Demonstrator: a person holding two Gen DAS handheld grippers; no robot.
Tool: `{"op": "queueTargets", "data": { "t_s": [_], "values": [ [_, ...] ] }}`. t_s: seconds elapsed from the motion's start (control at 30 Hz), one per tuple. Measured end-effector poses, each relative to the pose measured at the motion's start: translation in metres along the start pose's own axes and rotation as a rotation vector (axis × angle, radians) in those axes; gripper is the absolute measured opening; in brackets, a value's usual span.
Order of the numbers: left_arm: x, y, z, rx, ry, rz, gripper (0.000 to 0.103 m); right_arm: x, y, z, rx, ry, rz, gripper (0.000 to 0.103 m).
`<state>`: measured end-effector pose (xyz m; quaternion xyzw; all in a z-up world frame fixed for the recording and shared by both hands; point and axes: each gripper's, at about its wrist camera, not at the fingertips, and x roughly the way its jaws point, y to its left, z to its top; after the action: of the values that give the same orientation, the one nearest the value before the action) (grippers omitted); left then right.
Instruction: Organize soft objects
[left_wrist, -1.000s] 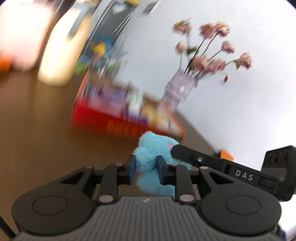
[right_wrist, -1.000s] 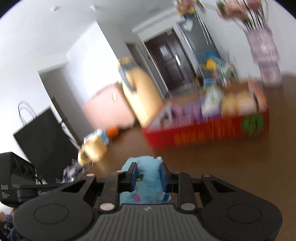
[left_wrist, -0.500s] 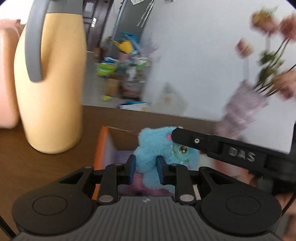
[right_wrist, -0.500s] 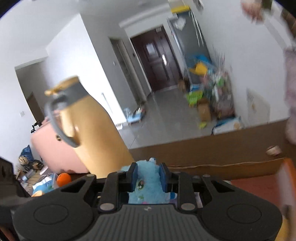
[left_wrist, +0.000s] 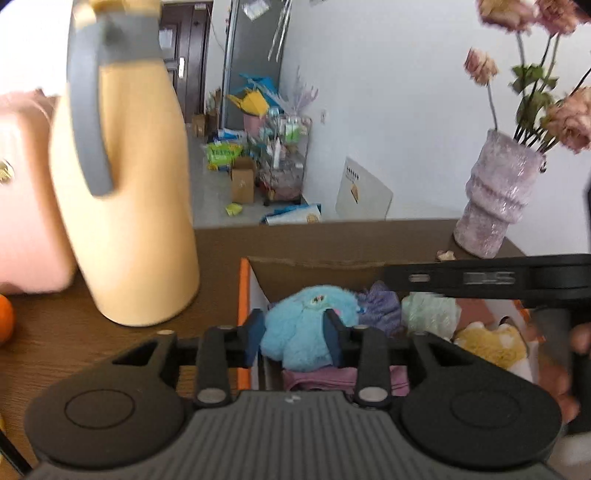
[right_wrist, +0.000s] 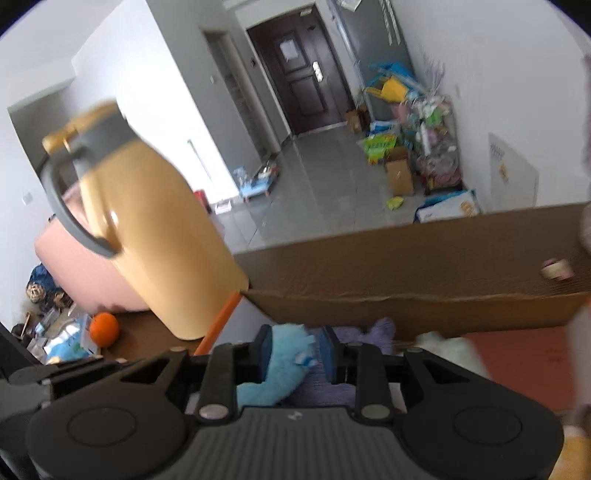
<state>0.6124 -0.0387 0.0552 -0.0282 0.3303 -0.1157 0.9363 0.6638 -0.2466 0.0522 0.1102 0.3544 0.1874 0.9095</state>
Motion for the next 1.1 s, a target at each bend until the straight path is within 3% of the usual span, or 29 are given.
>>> {"op": "queueTargets", "data": {
  "t_s": [0.13,0.27,0.33,0.37,0.4,0.43,0.5,0.57,0.63,0.7,1.1],
  "values": [
    [-0.039,-0.006,0.003,0.005,-0.037,0.024,0.047,-0.071,-0.024,-0.004,-0.004,-0.061,-0.104,0.032],
    [-0.072,-0.022,-0.006,0.026,-0.064,0.077,0.047,-0.134,-0.049,-0.017,0.008,-0.1,-0.204,0.042],
    [-0.091,-0.029,-0.011,0.034,-0.086,0.079,0.054,-0.164,-0.054,-0.027,-0.001,-0.12,-0.245,0.043],
    [-0.1,-0.034,-0.014,0.042,-0.104,0.084,0.065,-0.179,-0.054,-0.034,-0.014,-0.135,-0.266,0.045],
    [-0.11,-0.039,-0.019,0.051,-0.134,0.095,0.073,-0.19,-0.054,-0.041,-0.026,-0.149,-0.279,0.05],
    [-0.118,-0.043,-0.023,0.049,-0.16,0.102,0.074,-0.2,-0.052,-0.049,-0.043,-0.166,-0.295,0.054],
    [-0.131,-0.049,-0.032,0.041,-0.193,0.111,0.082,-0.21,-0.041,-0.064,-0.096,-0.211,-0.326,0.079],
    [-0.145,-0.055,-0.043,0.031,-0.248,0.109,0.096,-0.225,-0.034,-0.083,-0.163,-0.291,-0.342,0.096],
    [-0.158,-0.063,-0.059,0.029,-0.363,0.138,0.098,-0.232,-0.025,-0.102,-0.225,-0.357,-0.333,0.097],
    [-0.167,-0.07,-0.073,0.06,-0.426,0.167,0.099,-0.235,-0.017,-0.115,-0.245,-0.384,-0.325,0.097],
    [-0.213,-0.081,-0.124,0.053,-0.491,0.15,0.103,-0.268,0.01,-0.161,-0.213,-0.515,-0.298,0.099]
  ]
}}
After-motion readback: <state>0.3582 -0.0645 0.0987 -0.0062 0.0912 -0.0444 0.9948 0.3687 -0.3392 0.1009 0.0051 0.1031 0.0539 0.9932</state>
